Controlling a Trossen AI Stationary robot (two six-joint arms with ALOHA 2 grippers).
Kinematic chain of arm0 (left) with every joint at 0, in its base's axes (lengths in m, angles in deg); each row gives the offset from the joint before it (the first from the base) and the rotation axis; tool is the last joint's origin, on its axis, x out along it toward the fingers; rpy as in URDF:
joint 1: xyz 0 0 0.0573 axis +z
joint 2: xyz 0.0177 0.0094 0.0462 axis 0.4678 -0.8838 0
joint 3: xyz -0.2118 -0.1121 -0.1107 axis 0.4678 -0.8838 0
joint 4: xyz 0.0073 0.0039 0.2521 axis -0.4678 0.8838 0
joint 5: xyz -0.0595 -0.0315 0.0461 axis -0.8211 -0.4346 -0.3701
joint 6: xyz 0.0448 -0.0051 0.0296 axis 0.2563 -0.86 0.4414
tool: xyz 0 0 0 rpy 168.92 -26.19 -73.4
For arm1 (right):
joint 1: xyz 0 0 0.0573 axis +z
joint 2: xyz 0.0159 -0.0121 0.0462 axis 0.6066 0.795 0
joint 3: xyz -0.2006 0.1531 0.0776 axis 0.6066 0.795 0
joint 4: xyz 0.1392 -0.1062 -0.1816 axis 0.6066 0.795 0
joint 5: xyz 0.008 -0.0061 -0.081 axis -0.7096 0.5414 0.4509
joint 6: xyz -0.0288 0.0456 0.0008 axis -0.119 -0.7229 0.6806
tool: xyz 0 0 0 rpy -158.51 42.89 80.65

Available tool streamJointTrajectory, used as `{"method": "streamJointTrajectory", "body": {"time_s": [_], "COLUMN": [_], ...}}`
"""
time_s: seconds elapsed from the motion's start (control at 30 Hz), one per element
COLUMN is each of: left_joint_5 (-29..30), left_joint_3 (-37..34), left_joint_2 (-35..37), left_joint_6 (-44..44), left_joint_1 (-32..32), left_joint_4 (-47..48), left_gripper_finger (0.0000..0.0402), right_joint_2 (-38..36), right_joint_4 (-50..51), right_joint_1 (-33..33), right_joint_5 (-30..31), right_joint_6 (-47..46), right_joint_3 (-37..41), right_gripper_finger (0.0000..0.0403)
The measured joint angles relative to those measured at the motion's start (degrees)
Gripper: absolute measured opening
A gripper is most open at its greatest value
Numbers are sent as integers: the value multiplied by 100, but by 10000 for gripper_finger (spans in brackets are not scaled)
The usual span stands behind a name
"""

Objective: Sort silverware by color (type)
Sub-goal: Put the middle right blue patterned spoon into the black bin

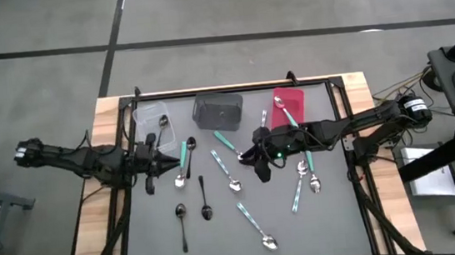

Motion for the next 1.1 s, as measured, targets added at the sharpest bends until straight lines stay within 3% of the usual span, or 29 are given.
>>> {"method": "streamJointTrajectory", "body": {"time_s": [0.13, 0.47, 0.93, 1.1], "left_joint_5": [0, 0, 3, 7], "left_joint_3": [0, -15, 47, 102], "left_joint_2": [0, 0, -7, 0], "left_joint_6": [484, 958, 1165, 1383], "left_joint_1": [0, 4, 4, 5], "left_joint_4": [159, 174, 90, 128], "left_gripper_finger": [31, 31, 31, 31], "right_joint_2": [0, 184, 715, 729], "right_joint_4": [-399, -779, -757, -682], "right_joint_1": [193, 878, 983, 983], "right_joint_5": [138, 1639, 1346, 1342], "right_joint_6": [-296, -751, -2204, -2232], "right_joint_3": [0, 0, -2, -108], "right_gripper_finger": [84, 84, 84, 84]}}
